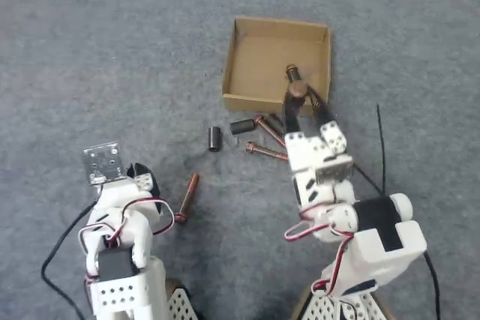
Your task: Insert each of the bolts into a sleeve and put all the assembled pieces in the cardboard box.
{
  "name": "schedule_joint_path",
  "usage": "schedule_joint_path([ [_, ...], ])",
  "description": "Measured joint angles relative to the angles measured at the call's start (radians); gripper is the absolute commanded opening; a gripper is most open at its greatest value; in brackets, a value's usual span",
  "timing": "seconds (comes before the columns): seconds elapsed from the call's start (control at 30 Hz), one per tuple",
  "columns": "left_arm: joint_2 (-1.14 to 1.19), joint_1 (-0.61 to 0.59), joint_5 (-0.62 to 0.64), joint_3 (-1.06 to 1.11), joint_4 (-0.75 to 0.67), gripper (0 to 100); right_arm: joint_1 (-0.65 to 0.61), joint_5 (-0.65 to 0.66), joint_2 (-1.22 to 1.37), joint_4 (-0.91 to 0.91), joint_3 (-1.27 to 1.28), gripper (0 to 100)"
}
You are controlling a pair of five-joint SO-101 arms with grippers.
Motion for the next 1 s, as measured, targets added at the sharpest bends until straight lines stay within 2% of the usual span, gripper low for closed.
schedule_joint_path([
  [0.37,0.0,0.0,-0.034,0.0,0.011,3,0.02,0.0,0.002,0.499,-0.393,0.7],
  [1.0,0.0,0.0,-0.034,0.0,0.011,3,0.044,0.0,0.015,1.585,-0.939,0.7],
])
